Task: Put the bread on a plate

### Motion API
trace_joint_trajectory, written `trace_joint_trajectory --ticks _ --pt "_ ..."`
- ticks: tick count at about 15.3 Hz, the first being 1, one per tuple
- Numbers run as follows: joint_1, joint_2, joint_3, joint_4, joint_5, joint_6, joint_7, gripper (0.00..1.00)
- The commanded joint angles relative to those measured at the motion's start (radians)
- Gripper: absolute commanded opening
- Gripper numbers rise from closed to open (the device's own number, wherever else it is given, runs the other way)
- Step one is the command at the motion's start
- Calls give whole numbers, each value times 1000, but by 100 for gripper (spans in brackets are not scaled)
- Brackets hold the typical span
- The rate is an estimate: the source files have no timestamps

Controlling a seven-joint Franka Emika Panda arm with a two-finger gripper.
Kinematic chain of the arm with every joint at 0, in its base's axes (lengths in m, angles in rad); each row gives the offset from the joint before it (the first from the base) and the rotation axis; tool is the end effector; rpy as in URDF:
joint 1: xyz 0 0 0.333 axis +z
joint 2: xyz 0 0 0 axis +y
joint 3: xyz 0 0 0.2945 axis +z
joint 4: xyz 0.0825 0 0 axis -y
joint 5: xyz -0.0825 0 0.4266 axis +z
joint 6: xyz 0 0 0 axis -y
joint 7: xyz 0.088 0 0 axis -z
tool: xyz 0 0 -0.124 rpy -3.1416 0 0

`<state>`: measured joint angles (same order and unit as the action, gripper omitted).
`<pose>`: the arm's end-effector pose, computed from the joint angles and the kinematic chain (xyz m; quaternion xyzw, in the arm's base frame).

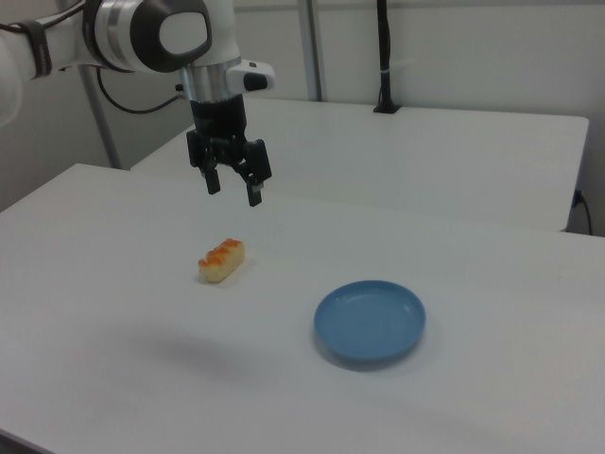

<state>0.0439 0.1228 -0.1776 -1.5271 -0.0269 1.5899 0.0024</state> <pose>0.6244 -0.0820 0.5359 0.9970 -0.0670 -0.0306 0.0223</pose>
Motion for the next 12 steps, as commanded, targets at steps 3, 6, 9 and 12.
trace_joint_trajectory --ticks 3,6,9,12 --pt "18 -17 -34 -21 -10 -53 -7 100" --pt "8 -12 -36 -7 -4 -48 -12 100" --pt "8 -11 -36 -5 -2 -45 -5 100" --pt "10 26 -34 1 7 -39 -4 100"
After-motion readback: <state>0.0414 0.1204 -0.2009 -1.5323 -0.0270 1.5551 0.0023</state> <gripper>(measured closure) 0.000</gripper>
